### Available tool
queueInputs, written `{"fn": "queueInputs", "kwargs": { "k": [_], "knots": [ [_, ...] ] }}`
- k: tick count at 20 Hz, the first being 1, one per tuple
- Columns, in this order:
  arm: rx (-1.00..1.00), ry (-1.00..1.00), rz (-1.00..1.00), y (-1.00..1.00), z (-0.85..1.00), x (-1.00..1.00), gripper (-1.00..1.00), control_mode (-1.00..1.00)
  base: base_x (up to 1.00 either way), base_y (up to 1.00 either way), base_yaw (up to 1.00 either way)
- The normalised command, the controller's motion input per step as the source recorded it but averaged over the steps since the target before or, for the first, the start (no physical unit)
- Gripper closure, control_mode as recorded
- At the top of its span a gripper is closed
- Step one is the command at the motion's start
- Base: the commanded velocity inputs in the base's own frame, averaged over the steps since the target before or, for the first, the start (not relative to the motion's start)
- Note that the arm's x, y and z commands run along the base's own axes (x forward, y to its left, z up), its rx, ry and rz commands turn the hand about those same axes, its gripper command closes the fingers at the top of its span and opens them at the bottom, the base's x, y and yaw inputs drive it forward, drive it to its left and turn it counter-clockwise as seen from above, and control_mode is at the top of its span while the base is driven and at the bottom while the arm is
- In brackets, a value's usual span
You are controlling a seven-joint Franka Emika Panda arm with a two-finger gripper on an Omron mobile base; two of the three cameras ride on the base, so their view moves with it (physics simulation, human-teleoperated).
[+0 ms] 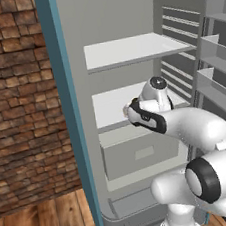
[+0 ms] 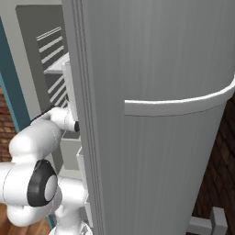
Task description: Retrieve the bottle and the shaker from the cabinet and place them next to the mixing bowl on the counter. Then add garlic from the fridge to the mixing bowl.
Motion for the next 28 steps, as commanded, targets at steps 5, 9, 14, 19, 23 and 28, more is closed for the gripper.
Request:
{"fn": "queueInputs", "kwargs": {
  "k": [5,9,14,19,23,28],
  "knots": [
    [0.0,0.0,0.0,0.01,-0.08,0.29,-1.0,-1.0,0.0,0.0,0.0],
    [0.0,0.0,0.0,0.01,-0.13,0.28,-1.0,-1.0,0.0,0.0,0.0],
    [0.0,0.01,0.0,0.05,-0.13,0.3,-1.0,-1.0,0.0,0.0,0.0],
    [0.0,0.0,0.0,0.04,-0.18,0.24,-1.0,-1.0,0.0,0.0,0.0],
    [0.0,0.0,0.0,0.0,-0.29,0.12,-1.0,-1.0,0.0,0.0,0.0],
    [0.0,0.0,0.0,0.0,-0.07,0.24,-1.0,-1.0,0.0,0.0,0.0]
  ]
}}
